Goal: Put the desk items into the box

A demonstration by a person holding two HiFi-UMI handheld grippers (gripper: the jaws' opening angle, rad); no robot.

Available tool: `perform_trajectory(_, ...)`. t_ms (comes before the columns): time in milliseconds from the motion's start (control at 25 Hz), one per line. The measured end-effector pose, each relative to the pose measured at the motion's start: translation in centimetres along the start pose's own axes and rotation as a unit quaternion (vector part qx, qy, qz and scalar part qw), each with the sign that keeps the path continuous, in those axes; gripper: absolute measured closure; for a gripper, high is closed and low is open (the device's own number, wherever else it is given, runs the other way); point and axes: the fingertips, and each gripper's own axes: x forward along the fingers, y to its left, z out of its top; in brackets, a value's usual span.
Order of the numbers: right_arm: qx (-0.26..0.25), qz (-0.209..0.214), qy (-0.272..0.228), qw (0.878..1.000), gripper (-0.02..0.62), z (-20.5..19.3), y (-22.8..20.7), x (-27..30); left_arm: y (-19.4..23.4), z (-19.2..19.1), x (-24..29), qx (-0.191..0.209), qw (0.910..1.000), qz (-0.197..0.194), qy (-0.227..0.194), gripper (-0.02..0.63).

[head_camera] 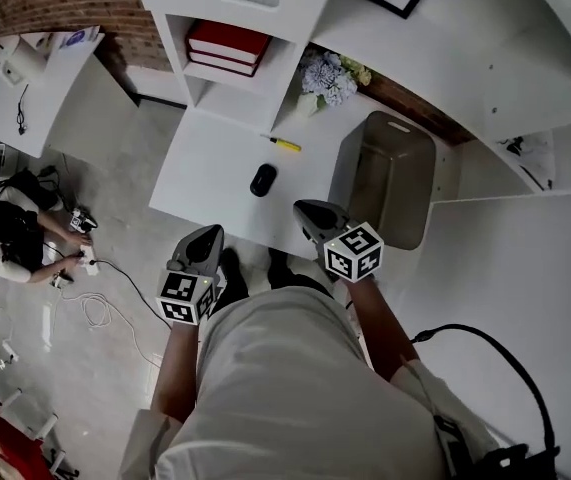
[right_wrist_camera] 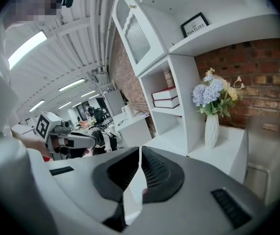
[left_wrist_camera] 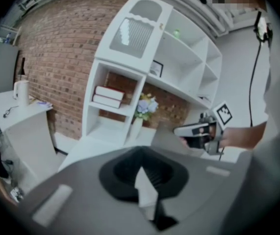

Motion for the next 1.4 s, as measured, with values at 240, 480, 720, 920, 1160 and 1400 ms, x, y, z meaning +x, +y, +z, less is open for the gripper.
perform_trajectory(240,-0.018,0.034,0.032,0.999,0.592,0.1,-2.1,3.2,-0.3,-0.3,0.9,-0.017,0.9995,0.027,0.002,0.603)
perform_trajectory(480,-0.037,0.035,0.072,0.996,0.591,-1.3,-5.6,6.8,0.4,-1.6,1.1,-0.037,0.9978,0.055,0.007,0.603)
perform_trajectory(720,-0.037,0.043,0.115,0.992,0.514,-2.7,-8.6,10.6,0.4,-2.6,2.2,-0.056,0.9960,0.068,0.017,0.603)
perform_trajectory(920,-0.043,0.020,0.141,0.989,0.514,-3.5,-11.6,13.7,0.6,-3.0,2.9,-0.066,0.9952,0.069,0.024,0.603)
perform_trajectory(1160,-0.067,-0.024,0.197,0.978,0.495,-4.3,-15.4,17.4,1.7,-4.1,3.3,-0.080,0.9929,0.080,0.037,0.603)
perform_trajectory(1400,-0.091,-0.035,0.249,0.964,0.468,-6.6,-18.9,19.9,2.5,-4.4,3.7,-0.094,0.9912,0.084,0.041,0.603)
